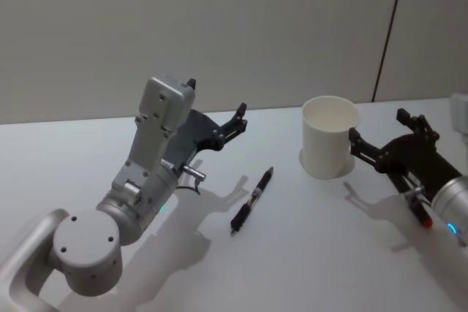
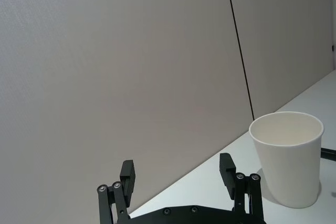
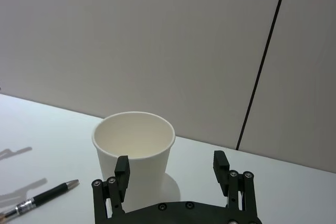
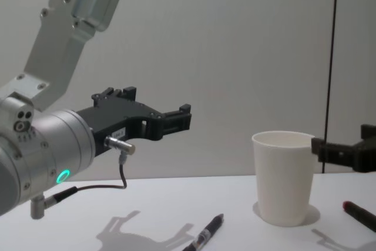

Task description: Place the pen into the pen holder.

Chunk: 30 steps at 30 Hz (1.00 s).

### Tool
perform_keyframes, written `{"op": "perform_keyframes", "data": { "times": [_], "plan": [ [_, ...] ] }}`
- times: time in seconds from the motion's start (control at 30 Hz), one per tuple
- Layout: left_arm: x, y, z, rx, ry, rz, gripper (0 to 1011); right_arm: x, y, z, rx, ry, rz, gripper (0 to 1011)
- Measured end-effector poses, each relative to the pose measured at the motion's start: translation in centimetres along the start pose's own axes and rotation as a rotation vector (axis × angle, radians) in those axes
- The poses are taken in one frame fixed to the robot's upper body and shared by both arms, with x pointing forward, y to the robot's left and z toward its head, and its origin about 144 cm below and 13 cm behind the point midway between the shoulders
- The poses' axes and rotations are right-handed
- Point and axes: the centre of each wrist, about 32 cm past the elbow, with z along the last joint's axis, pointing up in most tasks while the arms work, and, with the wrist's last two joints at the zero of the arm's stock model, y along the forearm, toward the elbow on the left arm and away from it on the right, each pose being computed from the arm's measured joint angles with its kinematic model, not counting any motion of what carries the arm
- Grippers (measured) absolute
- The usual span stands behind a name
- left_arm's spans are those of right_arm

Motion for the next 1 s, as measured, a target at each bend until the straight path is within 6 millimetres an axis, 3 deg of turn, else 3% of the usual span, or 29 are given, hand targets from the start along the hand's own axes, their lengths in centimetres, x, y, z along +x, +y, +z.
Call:
{"op": "perform_keyframes", "data": {
  "times": [0.43,1.0],
  "plan": [
    [0.0,0.0,0.0,0.0,0.0,0.0,1001,0.9,0.9,0.2,-0.035,-0.005,0.002,1001],
    [0.0,0.0,0.0,0.0,0.0,0.0,1001,2.9,0.4,3.6,-0.101,0.16,-0.047,1001]
  ]
}}
